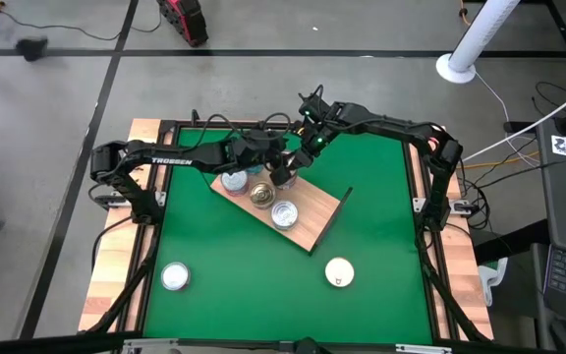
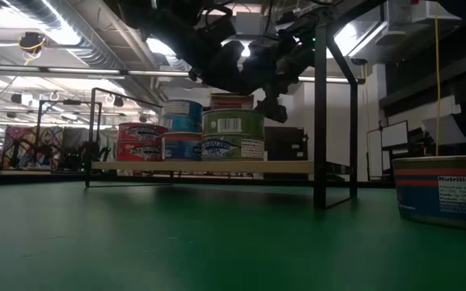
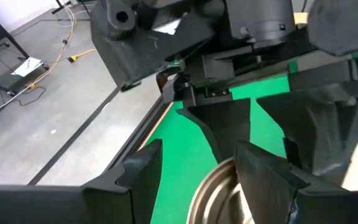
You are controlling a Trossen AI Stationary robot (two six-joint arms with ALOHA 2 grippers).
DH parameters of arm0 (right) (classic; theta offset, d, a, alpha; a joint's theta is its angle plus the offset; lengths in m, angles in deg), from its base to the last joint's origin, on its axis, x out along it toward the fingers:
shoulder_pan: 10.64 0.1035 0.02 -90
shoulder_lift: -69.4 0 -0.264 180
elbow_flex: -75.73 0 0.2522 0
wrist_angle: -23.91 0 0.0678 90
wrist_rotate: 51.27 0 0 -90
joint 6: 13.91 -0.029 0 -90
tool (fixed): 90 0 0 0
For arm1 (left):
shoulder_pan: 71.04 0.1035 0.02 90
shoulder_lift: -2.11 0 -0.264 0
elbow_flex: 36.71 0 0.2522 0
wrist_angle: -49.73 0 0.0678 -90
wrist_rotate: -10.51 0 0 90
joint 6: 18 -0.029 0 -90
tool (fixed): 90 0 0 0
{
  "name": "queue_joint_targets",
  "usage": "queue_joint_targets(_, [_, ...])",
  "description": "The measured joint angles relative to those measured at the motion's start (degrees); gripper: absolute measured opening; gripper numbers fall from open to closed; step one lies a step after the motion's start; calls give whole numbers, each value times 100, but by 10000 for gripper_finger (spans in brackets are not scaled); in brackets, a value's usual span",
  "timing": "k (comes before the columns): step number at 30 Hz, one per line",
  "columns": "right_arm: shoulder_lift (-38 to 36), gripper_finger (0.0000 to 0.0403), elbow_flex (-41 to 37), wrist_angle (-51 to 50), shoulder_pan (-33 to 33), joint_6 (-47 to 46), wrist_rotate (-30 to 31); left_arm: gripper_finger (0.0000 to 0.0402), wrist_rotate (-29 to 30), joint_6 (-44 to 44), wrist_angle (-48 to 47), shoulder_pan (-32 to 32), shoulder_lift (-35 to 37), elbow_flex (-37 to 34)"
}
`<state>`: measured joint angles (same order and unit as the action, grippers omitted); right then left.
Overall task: Stack canned seafood by type on shelf
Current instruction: Stack the blue and pink tuna can on top of the blue and pink tuna can on the shelf
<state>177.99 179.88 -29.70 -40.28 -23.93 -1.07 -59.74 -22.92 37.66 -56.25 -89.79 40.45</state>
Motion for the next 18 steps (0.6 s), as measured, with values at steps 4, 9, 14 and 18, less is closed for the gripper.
queue_joint_targets(4, [-2,280,3,-13,0,2,83,196,-2,-4,-113,0,0,0])
queue_joint_targets(9, [-9,280,4,-53,0,4,171,196,-2,36,-309,0,0,0])
queue_joint_targets(14, [-13,280,4,-46,-1,5,195,196,-2,34,-471,-15,-2,0])
queue_joint_targets(18, [-43,280,4,-81,-2,17,193,196,-5,36,-639,-15,-2,-1])
